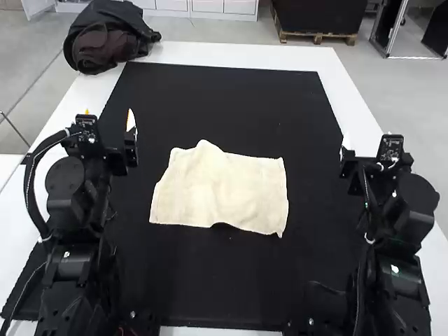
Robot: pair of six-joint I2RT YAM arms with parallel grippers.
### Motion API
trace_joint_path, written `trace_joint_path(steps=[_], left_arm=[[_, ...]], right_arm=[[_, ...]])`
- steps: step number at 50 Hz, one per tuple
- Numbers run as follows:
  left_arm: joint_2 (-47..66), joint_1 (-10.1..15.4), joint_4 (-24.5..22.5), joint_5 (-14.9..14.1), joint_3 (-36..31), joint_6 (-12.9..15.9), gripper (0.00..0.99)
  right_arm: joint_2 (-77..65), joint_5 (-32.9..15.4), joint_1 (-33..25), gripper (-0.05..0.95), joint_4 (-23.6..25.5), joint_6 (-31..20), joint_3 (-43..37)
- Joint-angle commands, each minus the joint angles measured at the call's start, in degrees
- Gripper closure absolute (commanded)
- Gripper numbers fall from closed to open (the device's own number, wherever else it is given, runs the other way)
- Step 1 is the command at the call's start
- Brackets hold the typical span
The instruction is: Fold the towel.
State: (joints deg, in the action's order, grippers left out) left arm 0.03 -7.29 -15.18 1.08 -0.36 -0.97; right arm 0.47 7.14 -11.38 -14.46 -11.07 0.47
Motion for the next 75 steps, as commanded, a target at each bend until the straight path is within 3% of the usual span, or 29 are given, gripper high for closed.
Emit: trace_joint_path(steps=[1,9,20,29,36,49,55,66,75], left_arm=[[-0.12,-1.06,-0.64,0.06,-3.51,-0.79,0.031],[5.59,-0.71,-0.55,-0.47,-11.68,-0.79,0.031],[27.56,-0.27,-1.87,-1.7,-25.65,-1.93,0.03],[47.96,-0.71,-2.22,-2.49,-33.3,-1.93,0.03],[56.74,-0.45,-3.45,-1.87,-34.8,-1.93,0.033],[70.37,-0.36,2.44,-0.64,-34.62,-2.02,0.046],[72.3,-0.36,2.35,-0.64,-33.83,-1.75,0.048],[74.76,-0.09,-0.82,-1.26,-31.19,-1.84,0.034],[78.45,3.6,0.15,-3.72,-31.63,0.36,0.036]], right_arm=[[0.23,2.09,-1.63,-0.01,-0.4,1.58,5.33],[9.02,3.23,-2.77,-0.01,-0.22,4.3,15.26],[33.54,3.23,-2.6,-0.01,1.8,10.02,31.79],[48.57,2.71,-2.16,-0.01,1.63,13.71,35.39],[58.94,0.95,-0.23,0.0,0.66,14.94,33.98],[72.57,-3.88,6.45,0.0,-3.65,14.41,31.43],[72.74,-5.47,8.92,0.0,-7.07,14.41,29.85],[73.71,-2.3,12.69,0.0,-8.39,12.56,28.97],[75.47,-2.48,15.07,-0.01,-8.13,11.86,29.32]])
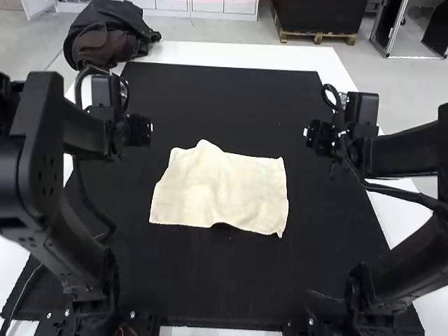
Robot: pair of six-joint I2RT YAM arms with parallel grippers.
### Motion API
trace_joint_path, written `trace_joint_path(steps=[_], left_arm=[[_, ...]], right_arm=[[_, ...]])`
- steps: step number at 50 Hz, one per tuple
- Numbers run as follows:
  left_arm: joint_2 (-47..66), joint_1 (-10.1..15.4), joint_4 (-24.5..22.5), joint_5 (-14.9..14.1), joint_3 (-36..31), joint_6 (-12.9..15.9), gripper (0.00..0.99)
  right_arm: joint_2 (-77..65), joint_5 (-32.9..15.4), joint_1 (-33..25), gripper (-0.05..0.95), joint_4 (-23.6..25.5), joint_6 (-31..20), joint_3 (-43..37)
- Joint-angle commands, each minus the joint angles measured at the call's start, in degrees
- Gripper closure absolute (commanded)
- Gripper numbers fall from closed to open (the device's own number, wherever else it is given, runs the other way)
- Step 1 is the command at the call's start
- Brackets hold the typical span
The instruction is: Fold the towel.
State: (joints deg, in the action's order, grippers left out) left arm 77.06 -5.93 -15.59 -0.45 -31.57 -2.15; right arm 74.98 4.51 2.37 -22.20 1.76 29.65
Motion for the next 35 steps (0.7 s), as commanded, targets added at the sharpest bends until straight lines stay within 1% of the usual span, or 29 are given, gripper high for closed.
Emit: trace_joint_path(steps=[1,6,9,15,18,22,25,28,32,35], left_arm=[[1.78,2.77,1.01,-2.19,-0.6,2.5,0.036],[2.4,5.23,3.03,-2.19,-2.0,4.35,0.041],[2.57,6.64,3.99,-2.1,-2.44,4.26,0.043],[4.07,9.01,6.19,-2.01,-3.58,3.73,0.085],[4.68,9.27,8.04,-2.01,-4.99,3.65,0.085],[4.95,9.36,8.39,-2.01,-5.87,3.56,0.084],[5.47,9.54,8.65,-1.57,-6.4,3.47,0.087],[6.97,9.63,8.39,-0.34,-6.48,3.65,0.077],[9.25,9.36,7.86,-0.52,-6.75,4.09,0.041],[10.83,9.19,6.98,-1.92,-7.01,4.17,0.039]], right_arm=[[1.22,0.06,1.41,-0.01,-0.39,-0.97,0.32],[2.28,0.41,1.85,-0.01,-0.22,-0.97,0.76],[3.59,1.29,2.02,0.0,-0.04,-1.06,1.46],[7.55,2.87,2.11,0.0,1.98,-1.14,3.49],[8.6,3.22,2.11,0.0,2.33,-1.67,3.84],[9.22,4.19,2.2,0.0,2.33,-1.76,4.1],[9.57,4.36,2.46,0.0,2.24,-2.02,4.36],[10.45,4.36,2.9,0.0,2.24,-2.02,4.72],[11.77,4.45,3.43,0.0,2.24,-2.29,5.33],[12.91,4.45,3.69,0.0,2.16,-2.29,5.86]])
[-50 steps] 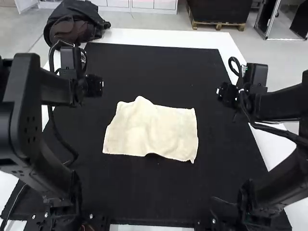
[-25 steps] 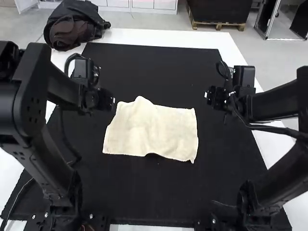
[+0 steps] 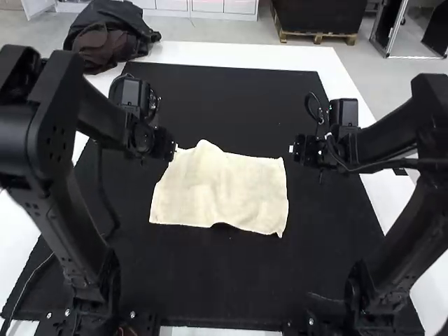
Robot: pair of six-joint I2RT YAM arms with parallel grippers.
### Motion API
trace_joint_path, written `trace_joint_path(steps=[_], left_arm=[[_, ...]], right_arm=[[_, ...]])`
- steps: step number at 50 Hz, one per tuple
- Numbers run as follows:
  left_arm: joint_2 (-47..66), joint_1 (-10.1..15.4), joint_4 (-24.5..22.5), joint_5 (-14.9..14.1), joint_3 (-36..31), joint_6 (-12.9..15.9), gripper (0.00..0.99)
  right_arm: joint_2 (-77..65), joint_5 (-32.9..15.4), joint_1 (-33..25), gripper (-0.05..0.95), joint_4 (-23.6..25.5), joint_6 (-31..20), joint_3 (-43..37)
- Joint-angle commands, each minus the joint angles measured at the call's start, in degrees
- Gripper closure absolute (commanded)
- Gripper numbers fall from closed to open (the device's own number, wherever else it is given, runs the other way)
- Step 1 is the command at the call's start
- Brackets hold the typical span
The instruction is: Fold the towel.
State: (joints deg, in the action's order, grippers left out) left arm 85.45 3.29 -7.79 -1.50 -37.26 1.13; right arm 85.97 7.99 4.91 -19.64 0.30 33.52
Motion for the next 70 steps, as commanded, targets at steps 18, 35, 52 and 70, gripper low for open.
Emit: trace_joint_path(steps=[18,35,52,70], left_arm=[[11.67,-0.04,-5.3,-2.28,-4.84,0.54,0.038],[17.21,0.05,-7.33,-3.07,-8.8,0.46,0.039],[20.28,-0.21,-7.33,-3.69,-9.77,0.63,0.046],[21.43,-0.56,-7.41,-4.04,-9.68,0.63,0.046]], right_arm=[[10.18,2.21,2.48,0.0,-2.16,-0.91,4.63],[15.63,2.21,3.09,0.0,-4.27,-0.91,7.18],[20.55,2.29,4.76,0.0,-5.23,-1.0,8.76],[24.42,2.03,7.49,0.0,-6.47,-1.09,10.08]])
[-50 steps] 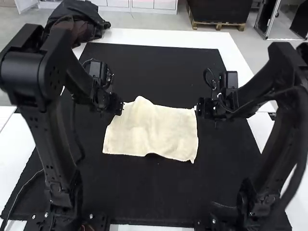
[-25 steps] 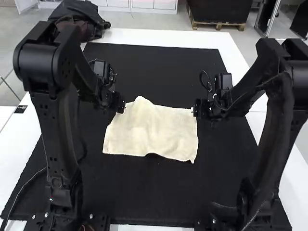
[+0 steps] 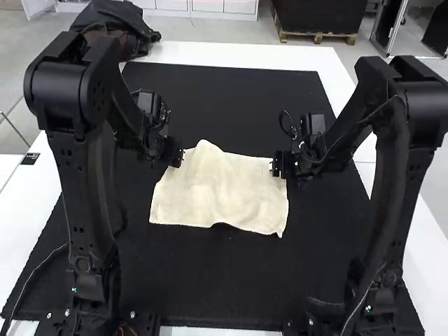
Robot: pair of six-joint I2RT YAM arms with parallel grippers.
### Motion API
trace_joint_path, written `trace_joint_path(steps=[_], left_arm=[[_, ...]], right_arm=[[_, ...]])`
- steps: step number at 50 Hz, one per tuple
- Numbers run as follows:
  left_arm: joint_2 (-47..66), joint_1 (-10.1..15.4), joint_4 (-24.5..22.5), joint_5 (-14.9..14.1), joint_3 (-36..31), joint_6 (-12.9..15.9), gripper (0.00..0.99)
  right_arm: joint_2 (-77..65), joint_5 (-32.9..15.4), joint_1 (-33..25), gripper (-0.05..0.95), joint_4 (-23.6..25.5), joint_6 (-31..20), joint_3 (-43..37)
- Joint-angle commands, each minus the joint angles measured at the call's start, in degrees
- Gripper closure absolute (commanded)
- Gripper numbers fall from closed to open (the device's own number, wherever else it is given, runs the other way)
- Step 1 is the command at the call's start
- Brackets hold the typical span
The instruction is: Fold the towel.
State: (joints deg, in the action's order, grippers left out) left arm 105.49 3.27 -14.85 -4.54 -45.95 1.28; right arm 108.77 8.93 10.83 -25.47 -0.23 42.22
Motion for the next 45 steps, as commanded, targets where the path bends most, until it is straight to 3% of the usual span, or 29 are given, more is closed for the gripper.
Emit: trace_joint_path(steps=[1,15,19,22,24,30,32,36,38,40,45], left_arm=[[1.47,-0.54,-0.35,-1.0,-0.98,0.48,0.046],[3.76,-1.51,0.26,-1.09,-0.36,0.39,0.072],[3.84,-1.6,0.09,-1.27,-0.01,0.48,0.146],[3.84,-1.51,-0.18,-2.58,0.25,0.57,0.236],[3.84,-1.42,-0.53,-3.11,0.34,0.65,0.361],[3.84,-1.25,-2.11,-4.25,1.22,0.74,0.689],[3.84,-1.16,-3.08,-4.25,1.57,0.74,0.782],[3.84,-0.89,-4.48,-4.25,2.18,0.83,0.862],[3.84,-0.81,-5.19,-4.25,2.54,0.83,0.956],[3.84,-0.63,-5.89,-4.25,2.98,0.74,0.972],[3.84,-0.63,-7.12,-4.43,3.68,0.74,0.972]], right_arm=[[1.8,1.09,1.56,0.0,-0.63,-0.65,1.46],[3.64,0.56,1.65,0.06,-0.81,-2.67,1.55],[3.99,0.48,1.65,0.22,-0.89,-3.11,1.55],[4.08,1.09,1.65,0.4,-0.81,-3.11,1.64],[4.26,1.71,1.65,0.49,-0.72,-3.02,1.82],[4.52,3.11,1.74,0.47,-0.72,-4.6,2.17],[5.14,4.43,1.74,0.63,-0.1,-4.43,2.78],[6.1,6.1,1.65,0.71,0.69,-4.17,3.13],[6.28,6.19,1.65,0.81,0.69,-4.34,3.05],[6.45,6.36,1.65,0.92,0.6,-4.69,2.87],[6.54,6.36,1.56,0.92,0.43,-4.6,2.52]])
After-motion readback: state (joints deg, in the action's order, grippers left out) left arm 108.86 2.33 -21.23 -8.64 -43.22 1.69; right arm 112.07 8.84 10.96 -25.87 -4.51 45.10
